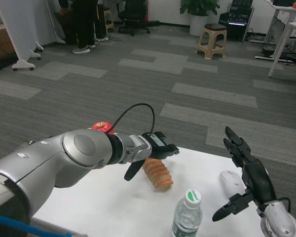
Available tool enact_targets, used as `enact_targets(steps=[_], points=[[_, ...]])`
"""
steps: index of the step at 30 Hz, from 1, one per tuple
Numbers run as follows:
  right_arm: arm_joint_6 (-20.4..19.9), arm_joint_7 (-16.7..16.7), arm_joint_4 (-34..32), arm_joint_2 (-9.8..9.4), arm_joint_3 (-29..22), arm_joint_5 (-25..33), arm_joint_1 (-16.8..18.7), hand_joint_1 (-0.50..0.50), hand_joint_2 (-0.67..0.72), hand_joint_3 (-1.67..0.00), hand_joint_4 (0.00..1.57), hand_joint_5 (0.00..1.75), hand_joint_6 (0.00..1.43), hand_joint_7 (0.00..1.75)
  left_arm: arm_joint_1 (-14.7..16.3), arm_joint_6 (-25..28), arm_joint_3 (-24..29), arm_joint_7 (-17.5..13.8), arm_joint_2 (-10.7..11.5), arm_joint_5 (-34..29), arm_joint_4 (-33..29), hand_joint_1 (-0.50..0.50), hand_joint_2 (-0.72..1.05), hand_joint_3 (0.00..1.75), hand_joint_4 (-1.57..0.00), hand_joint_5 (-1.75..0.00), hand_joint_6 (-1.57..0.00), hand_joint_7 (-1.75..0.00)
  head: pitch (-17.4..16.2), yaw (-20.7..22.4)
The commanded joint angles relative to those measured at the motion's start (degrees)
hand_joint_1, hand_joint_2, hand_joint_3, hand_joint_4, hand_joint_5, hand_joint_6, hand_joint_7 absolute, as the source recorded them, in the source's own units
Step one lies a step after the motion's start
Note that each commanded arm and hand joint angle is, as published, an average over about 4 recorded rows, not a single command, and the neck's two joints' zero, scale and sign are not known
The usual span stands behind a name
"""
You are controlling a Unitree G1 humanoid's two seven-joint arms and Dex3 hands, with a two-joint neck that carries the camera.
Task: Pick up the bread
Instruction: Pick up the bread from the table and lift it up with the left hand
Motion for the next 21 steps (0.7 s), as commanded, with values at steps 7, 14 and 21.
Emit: enact_targets(steps=[7, 14, 21], points=[[-0.16, 0.16, -0.16, 0.26, 0.06, 0.33, -0.59, -0.33, 0.20, 0.00, 0.00, 0.00, 0.00, 0.00, 1.83, -1.41, -4.22, -0.04, -0.58, -3.87, 2.13, 0.50, -0.06, 0.09, 0.00, -1.03, -0.14, -0.28, 0.35, 0.42], [-0.16, 0.16, 0.15, 0.26, 0.45, 0.33, -0.66, -0.33, 0.22, 0.00, 0.00, 0.00, 0.00, 0.00, 3.24, -1.52, -6.17, 0.02, -1.63, -5.25, 2.53, 0.50, 0.01, 0.09, 0.00, -1.03, -0.14, -0.28, -0.47, 0.67], [-0.16, 0.16, 0.26, 0.22, 0.85, 0.33, -0.83, -0.33, 0.22, 0.00, 0.00, 0.00, 0.00, 0.00, 4.45, -1.16, -6.59, 0.77, -2.88, -5.45, 4.07, 0.50, 0.07, 0.09, 0.00, -1.03, -0.16, -0.28, -0.53, 1.04]])
